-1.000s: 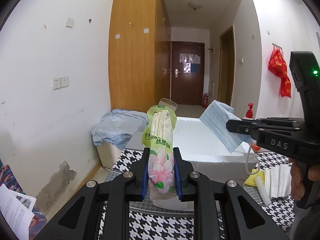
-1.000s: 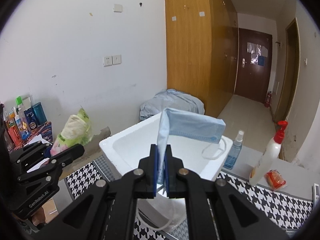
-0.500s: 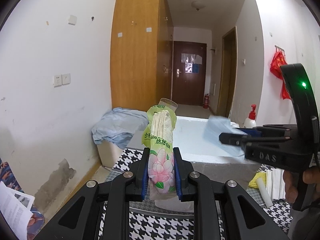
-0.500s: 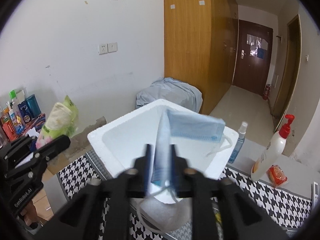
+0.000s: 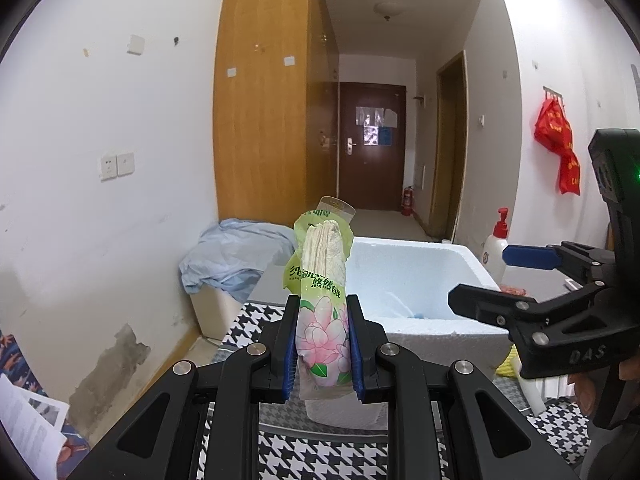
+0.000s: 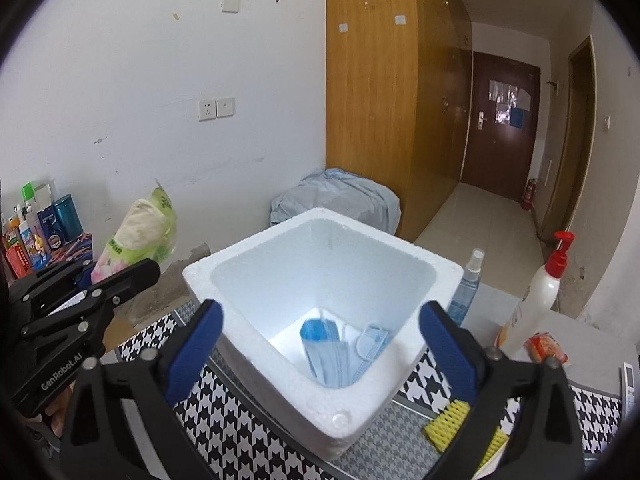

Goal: Organize soft objects
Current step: 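Carry the tissue pack over the foam box with the left tool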

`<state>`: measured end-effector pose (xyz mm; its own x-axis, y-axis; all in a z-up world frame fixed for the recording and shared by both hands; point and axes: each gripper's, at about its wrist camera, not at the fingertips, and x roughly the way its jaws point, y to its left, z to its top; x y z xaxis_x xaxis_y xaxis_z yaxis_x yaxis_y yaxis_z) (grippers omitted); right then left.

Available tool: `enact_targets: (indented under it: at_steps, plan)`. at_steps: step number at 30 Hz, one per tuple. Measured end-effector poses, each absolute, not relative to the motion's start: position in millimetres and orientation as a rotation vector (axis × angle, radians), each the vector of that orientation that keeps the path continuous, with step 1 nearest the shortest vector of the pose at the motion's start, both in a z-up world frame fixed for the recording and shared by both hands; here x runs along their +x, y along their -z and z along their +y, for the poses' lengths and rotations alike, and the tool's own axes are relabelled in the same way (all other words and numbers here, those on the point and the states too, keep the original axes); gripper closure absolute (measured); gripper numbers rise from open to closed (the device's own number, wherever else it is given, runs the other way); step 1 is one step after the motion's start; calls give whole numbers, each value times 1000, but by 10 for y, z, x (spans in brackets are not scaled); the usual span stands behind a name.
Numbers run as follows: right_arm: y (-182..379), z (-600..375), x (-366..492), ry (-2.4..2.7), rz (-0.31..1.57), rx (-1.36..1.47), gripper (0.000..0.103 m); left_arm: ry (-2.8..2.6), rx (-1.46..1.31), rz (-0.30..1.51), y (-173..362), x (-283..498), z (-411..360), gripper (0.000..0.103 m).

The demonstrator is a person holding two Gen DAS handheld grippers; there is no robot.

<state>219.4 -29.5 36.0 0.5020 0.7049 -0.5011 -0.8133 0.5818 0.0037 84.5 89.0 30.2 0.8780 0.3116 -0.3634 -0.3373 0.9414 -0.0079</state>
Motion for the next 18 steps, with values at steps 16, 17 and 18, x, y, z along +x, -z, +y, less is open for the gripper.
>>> enact_targets:
  at_steps: [16, 17, 18]
  plan:
    - [-406, -573, 2137, -881, 475, -217, 0, -266, -33, 366, -419, 1056, 842, 80]
    - [-416, -593, 2118, -880, 465, -218, 0, -262, -33, 367, -422, 1066, 844, 80]
    - [-422, -607, 2109, -882, 459, -217, 0, -256, -33, 369, -426, 1079, 844, 80]
